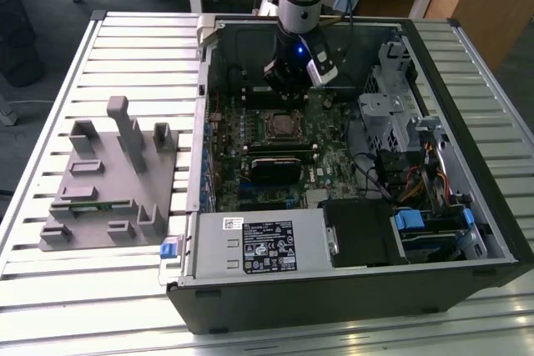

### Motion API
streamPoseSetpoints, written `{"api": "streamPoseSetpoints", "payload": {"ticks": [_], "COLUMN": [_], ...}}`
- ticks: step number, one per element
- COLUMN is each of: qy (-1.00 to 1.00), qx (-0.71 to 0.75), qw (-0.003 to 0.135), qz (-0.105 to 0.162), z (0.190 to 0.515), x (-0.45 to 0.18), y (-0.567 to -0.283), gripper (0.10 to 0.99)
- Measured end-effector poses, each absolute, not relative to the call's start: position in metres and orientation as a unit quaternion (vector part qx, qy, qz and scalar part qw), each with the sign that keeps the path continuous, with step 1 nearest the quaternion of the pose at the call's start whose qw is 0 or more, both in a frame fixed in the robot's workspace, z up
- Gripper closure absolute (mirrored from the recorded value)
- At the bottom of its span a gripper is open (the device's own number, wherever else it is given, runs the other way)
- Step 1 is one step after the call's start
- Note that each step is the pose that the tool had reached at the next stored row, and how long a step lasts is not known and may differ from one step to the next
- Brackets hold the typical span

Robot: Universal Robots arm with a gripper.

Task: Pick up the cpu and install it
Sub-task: 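Install the first cpu locking lever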

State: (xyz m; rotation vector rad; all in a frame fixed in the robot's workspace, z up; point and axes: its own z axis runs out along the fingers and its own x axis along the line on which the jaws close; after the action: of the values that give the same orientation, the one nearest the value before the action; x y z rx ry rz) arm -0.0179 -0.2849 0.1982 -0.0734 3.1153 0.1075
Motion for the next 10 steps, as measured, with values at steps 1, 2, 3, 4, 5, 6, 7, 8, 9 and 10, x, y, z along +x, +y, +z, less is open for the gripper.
{"api": "streamPoseSetpoints", "payload": {"ticks": [1,2,3,4,5,6,7,8,9,10], "qy": [0.999,0.999,0.999,0.999,0.999,0.999,0.999,0.999,0.999,0.999], "qx": [-0.024,-0.023,-0.023,-0.023,-0.023,-0.023,-0.023,-0.023,-0.023,-0.023], "qw": [0.012,0.012,0.012,0.011,0.011,0.011,0.011,0.011,0.011,0.011], "qz": [0.034,0.034,0.034,0.034,0.034,0.034,0.035,0.035,0.035,0.035], "z": [0.1980,0.1979,0.1978,0.1976,0.1974,0.1973,0.1971,0.1971,0.1971,0.1970], "x": [-0.0179,-0.0179,-0.0178,-0.0177,-0.0176,-0.0175,-0.0175,-0.0174,-0.0174,-0.0174], "y": [-0.2849,-0.2849,-0.2849,-0.2849,-0.2849,-0.2849,-0.2849,-0.2849,-0.2849,-0.2849], "gripper": [0.980,0.980,0.980,0.980,0.980,0.980,0.980,0.980,0.980,0.980]}}
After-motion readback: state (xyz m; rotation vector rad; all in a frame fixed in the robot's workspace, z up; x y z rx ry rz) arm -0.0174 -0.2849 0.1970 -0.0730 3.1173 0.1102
